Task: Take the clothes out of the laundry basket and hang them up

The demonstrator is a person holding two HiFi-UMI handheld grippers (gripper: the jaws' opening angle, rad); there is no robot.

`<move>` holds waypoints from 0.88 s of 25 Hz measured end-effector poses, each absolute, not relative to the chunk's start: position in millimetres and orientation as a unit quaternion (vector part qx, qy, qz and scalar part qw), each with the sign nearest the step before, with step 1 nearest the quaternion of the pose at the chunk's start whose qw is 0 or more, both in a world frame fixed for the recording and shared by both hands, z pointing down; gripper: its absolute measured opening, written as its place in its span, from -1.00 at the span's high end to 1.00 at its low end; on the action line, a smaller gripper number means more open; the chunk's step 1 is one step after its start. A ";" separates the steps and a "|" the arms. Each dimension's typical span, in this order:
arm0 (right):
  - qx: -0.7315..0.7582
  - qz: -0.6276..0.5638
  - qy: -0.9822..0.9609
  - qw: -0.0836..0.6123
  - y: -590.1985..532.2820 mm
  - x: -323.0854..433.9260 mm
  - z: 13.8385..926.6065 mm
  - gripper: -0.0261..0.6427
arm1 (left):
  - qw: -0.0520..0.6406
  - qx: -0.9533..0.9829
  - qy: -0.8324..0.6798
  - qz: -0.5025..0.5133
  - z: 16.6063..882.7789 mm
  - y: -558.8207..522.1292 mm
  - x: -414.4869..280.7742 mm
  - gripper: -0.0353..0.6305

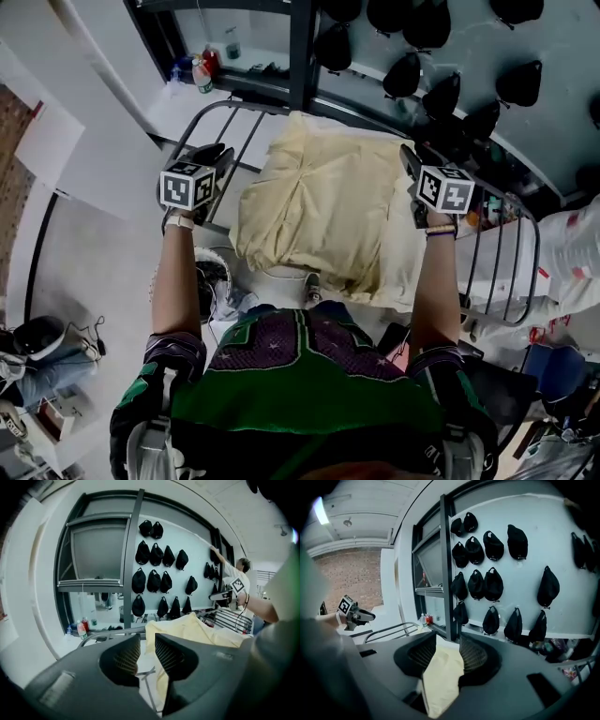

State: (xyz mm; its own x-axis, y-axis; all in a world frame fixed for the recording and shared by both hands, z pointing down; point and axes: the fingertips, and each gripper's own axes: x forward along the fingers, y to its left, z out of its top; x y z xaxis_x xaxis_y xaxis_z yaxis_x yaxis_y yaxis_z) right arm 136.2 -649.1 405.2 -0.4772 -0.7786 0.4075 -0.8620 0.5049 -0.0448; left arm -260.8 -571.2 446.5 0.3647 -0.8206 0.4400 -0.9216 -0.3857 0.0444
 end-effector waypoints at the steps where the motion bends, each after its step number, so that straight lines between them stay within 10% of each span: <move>1: 0.484 0.119 -0.851 0.165 -641.4 130.5 399.3 0.46 | 0.138 0.815 -0.538 0.168 441.1 -562.7 -265.0 0.58; 22: 0.458 0.038 -0.887 0.036 -433.3 -34.4 316.7 0.46 | 0.056 0.792 -0.607 0.034 359.4 -337.2 -372.2 0.58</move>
State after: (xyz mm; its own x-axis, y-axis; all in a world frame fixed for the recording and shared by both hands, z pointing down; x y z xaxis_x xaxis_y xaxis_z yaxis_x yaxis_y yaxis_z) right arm -34.4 -433.3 316.7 -0.5776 -0.8102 0.0995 -0.8158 0.5773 -0.0347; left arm -372.2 -337.2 359.4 0.2612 -0.9576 0.1213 -0.9652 -0.2572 0.0479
